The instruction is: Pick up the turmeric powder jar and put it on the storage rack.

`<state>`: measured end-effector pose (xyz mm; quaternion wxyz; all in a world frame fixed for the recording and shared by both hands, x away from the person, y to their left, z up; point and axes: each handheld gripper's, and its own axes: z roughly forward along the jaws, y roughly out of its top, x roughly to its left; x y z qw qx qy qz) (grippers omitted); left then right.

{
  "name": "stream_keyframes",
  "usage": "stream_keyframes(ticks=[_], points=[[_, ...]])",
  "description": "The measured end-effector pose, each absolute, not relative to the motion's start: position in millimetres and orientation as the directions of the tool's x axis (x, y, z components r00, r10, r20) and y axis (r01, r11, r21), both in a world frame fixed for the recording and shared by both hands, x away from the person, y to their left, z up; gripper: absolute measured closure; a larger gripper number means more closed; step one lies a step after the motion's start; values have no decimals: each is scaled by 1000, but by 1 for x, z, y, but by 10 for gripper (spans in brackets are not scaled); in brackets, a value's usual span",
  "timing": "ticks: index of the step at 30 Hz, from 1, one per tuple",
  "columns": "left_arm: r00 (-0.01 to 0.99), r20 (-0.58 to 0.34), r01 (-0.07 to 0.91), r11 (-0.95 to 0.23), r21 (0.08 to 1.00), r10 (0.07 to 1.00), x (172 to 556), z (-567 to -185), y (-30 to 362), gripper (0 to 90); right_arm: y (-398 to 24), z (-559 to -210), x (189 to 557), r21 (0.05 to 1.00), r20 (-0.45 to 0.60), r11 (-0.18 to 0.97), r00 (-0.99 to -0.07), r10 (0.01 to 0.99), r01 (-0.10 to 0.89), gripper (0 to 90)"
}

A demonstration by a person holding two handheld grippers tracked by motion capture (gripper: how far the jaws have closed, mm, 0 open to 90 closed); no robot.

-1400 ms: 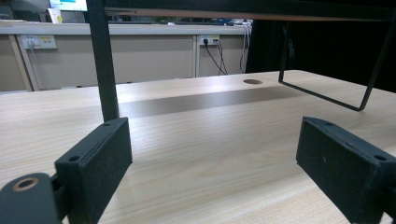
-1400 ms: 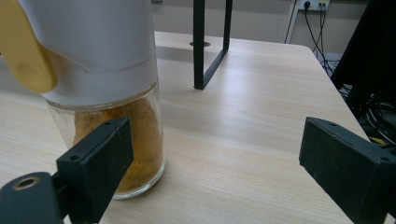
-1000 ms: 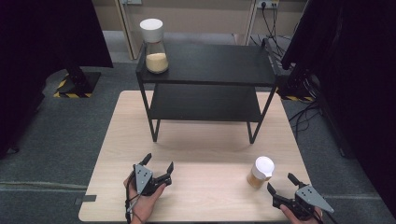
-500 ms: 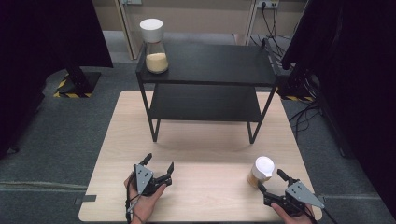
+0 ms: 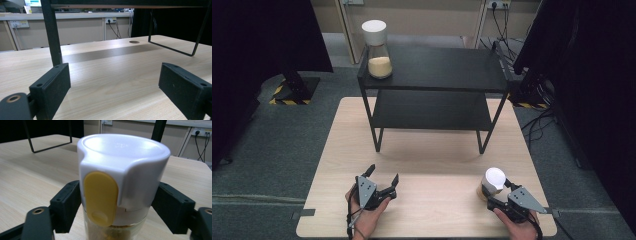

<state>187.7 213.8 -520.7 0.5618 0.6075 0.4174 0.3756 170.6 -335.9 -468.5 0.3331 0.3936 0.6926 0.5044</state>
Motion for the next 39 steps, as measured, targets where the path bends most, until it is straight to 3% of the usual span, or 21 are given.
stream_keyframes(ticks=[12, 39], points=[[373, 7, 76, -39, 996, 928, 187, -521, 212, 100, -335, -465, 169, 960, -58, 182, -483, 874, 214, 308], [369, 2, 78, -33, 996, 929, 187, -521, 211, 101, -309, -411, 174, 998, -53, 58, -432, 901, -2, 308]])
